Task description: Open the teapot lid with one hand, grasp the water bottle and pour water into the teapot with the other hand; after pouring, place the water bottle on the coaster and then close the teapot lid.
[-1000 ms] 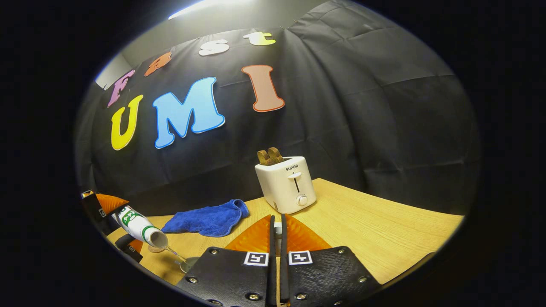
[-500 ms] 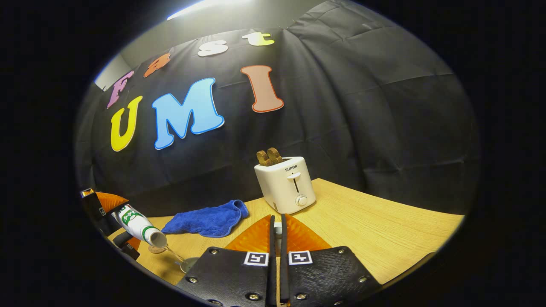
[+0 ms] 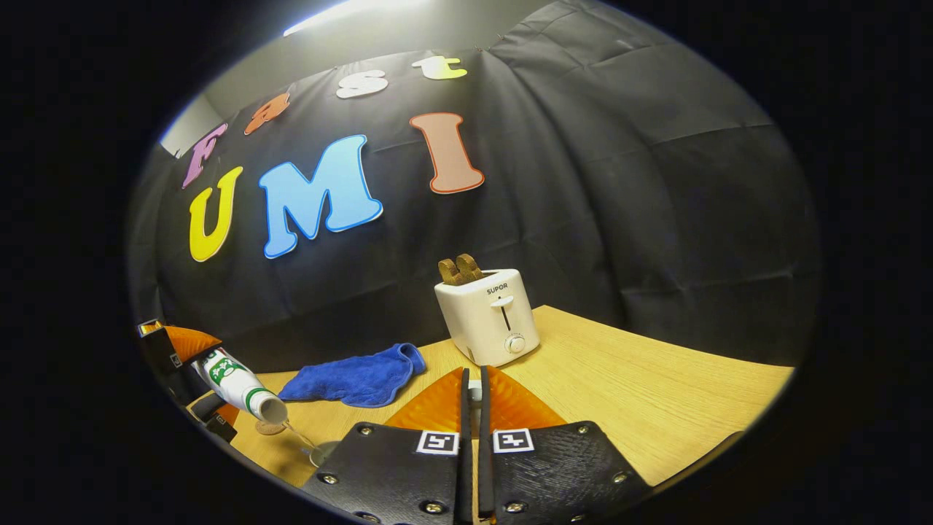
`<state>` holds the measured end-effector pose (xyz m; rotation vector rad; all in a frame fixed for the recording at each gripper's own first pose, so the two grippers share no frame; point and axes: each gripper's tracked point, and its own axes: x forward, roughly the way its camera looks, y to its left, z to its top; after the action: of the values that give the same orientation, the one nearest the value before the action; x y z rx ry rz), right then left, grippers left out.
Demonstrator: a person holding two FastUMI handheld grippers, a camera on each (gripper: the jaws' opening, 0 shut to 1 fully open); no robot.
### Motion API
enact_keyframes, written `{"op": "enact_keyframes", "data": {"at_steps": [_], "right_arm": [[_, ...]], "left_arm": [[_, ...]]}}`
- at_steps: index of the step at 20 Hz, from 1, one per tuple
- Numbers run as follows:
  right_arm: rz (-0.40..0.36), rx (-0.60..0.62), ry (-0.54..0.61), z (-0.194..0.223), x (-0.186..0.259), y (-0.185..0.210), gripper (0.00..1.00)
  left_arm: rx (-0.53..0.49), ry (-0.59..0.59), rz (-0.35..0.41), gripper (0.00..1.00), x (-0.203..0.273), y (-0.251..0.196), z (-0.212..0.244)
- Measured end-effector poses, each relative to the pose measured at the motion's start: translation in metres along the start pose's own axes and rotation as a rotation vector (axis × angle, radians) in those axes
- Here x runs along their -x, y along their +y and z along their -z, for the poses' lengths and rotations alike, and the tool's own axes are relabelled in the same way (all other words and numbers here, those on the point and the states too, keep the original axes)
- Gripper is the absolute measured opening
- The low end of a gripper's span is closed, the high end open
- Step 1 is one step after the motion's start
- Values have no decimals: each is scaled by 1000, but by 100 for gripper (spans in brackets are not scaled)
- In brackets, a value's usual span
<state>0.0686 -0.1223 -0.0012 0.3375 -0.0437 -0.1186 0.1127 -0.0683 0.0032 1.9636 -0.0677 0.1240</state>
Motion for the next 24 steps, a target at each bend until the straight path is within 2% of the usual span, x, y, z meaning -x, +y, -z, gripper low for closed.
{"op": "enact_keyframes", "data": {"at_steps": [9, 10, 12, 14, 15, 16, 22, 23, 24], "right_arm": [[0, -11, -2, -1, 1, -2, 3], [0, -11, -2, -2, 1, -2, 3], [-1, -13, -2, -2, 1, -2, 3], [0, -15, -3, -3, 2, -3, 3], [1, -17, -4, -2, 1, -3, 3], [1, -19, -4, -3, 1, -3, 3], [2, -25, -4, -3, 1, -4, 3], [3, -26, -4, -3, 1, -4, 3], [3, -26, -4, -4, 1, -4, 3]], "left_arm": [[-52, -9, -9, 89, -3, 5, -2], [-57, -10, -10, 77, -3, 5, -3], [-69, -15, -12, 89, -3, 6, -5], [-80, -21, -16, 89, -5, 8, -7], [-85, -24, -18, 83, -5, 9, -8], [-89, -27, -20, 89, -5, 9, -10], [-136, -46, -39, 88, -8, 14, -18], [-146, -48, -43, 83, -8, 15, -19], [-154, -51, -45, 83, -7, 15, -20]]}}
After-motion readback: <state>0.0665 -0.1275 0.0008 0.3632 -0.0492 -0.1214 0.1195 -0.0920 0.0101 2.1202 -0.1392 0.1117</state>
